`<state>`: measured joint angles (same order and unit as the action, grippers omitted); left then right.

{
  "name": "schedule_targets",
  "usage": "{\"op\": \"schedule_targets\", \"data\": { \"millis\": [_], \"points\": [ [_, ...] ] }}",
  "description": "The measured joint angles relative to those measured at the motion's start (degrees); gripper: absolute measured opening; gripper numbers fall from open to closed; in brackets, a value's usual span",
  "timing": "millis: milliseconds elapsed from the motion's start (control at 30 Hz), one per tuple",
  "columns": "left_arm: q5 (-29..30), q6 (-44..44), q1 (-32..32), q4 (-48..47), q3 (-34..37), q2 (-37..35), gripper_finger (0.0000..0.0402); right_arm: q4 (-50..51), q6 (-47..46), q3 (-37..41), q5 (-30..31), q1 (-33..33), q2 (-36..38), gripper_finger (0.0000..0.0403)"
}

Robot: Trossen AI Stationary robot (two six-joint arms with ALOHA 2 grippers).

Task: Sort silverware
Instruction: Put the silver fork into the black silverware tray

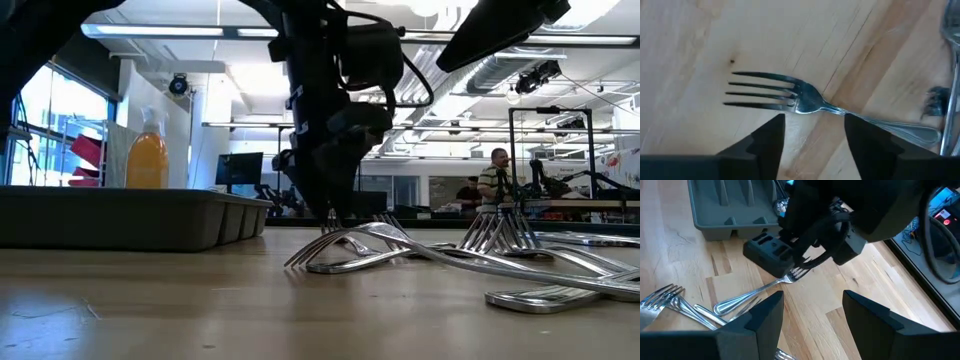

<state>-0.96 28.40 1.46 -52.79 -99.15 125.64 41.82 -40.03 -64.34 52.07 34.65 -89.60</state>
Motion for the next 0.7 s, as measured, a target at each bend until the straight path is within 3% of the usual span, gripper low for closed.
{"op": "schedule_targets", "data": {
  "millis": [233, 400, 533, 700],
  "points": [
    [6.94, -3.27, 1.41, 4.55, 0.02, 0.57, 0.0203, -0.02, -0.02, 0.0, 0.02, -0.04, 0.0, 0.0192],
    [7.48, -11.7, 3.06, 12.53, -0.6, 0.44, 0.02, -0.04, -0.04, 0.0, 0.04, -0.04, 0.0, 0.0192],
    [7.8, -12.17, 2.68, 8.61, -2.84, -0.05, 0.0199, -0.04, -0.02, 0.0, 0.03, -0.04, 0.0, 0.0192],
    [10.98, -3.39, 0.14, 0.17, -2.14, -0.3, 0.02, -0.02, -0.02, 0.0, 0.04, -0.09, 0.0, 0.0192]
  ]
}}
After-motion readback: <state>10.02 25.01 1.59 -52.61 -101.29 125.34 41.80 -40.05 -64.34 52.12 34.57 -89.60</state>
